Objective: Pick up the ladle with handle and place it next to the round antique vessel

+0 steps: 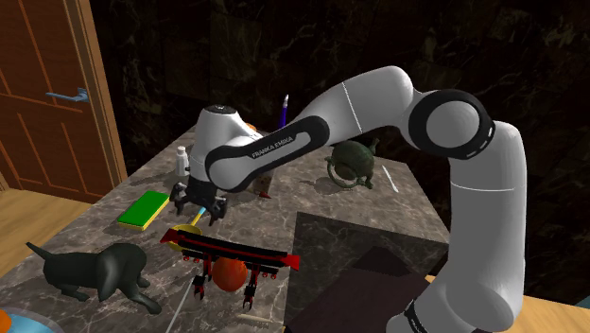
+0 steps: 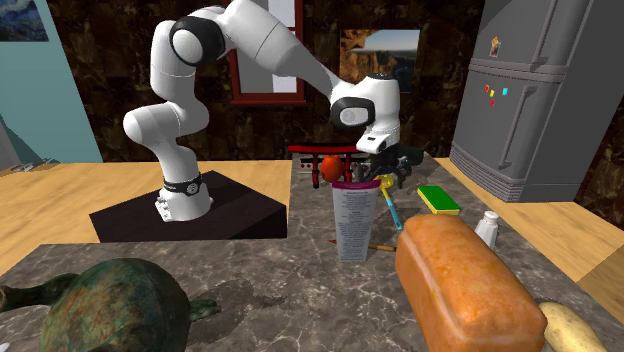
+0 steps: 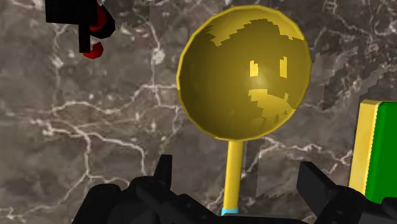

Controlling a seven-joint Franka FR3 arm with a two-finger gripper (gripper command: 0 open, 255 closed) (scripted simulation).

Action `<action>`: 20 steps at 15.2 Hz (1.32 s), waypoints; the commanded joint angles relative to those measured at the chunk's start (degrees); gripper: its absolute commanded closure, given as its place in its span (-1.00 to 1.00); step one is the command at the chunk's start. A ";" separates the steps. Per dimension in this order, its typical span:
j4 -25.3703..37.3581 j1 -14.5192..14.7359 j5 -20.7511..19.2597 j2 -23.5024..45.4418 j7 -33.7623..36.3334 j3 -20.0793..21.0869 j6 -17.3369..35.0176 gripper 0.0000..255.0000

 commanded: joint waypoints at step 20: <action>0.51 1.27 -1.45 2.78 1.01 -1.11 2.20 1.00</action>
